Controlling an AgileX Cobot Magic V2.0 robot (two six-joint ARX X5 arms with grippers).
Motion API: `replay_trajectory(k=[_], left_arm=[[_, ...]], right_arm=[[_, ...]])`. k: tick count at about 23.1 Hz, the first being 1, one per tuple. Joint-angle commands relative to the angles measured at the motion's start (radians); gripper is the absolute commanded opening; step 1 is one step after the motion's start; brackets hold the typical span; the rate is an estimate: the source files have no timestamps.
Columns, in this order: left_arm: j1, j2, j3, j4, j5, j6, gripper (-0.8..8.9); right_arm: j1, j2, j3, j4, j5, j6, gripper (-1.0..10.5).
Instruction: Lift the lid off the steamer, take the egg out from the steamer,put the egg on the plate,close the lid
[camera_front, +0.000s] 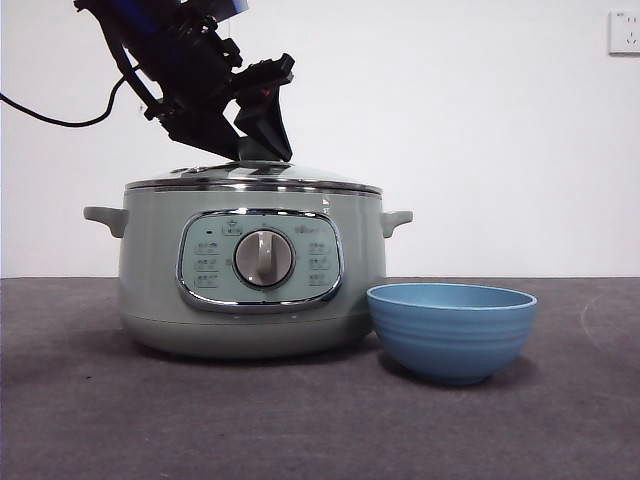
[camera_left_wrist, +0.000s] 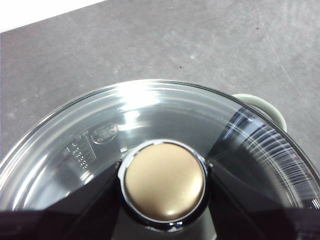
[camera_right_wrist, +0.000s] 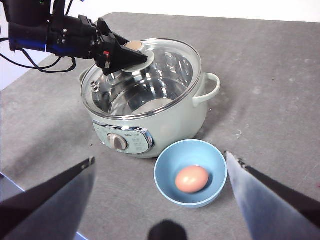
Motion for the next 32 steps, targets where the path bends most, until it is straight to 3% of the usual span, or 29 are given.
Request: replay_trajectory(k=[1,3,5,7,23,27,32], left_arm=[[-0.004,0.017,0.003,-0.018,0.001,0.000,0.19],[-0.002,0.017,0.003,-0.033,0.001,0.000,1.56],[-0.002,0.017,0.003,-0.041,0.001,0.000,3.87],[-0.002,0.016,0.003,-0.042,0.001,0.000,5.31],[-0.002,-0.127,0.004,-0.068,-0.001,0.000,5.35],[-0.004,-0.280,0.004,-0.234,0.039,0.000,5.35],[-0.005,-0.504,0.004,-0.497,0.215,-0.052,5.34]], right_arm=[[0.002,-0.002,-0.009,0.005,-0.001,0.006,4.5],[0.002,-0.002,-0.009,0.005,-0.002,0.006,4.5],[0.002,-0.002,-0.009,0.004,-0.002,0.006,4.5],[0.002,-0.002,-0.009,0.004,-0.002,0.006,4.5],[0.002,-0.002,-0.009,-0.030,-0.002,0.006,4.5],[0.002,-0.002,-0.009,-0.061,-0.029,0.006,4.5],[0.002,-0.002,-0.009,-0.106,-0.064,0.003,4.5]])
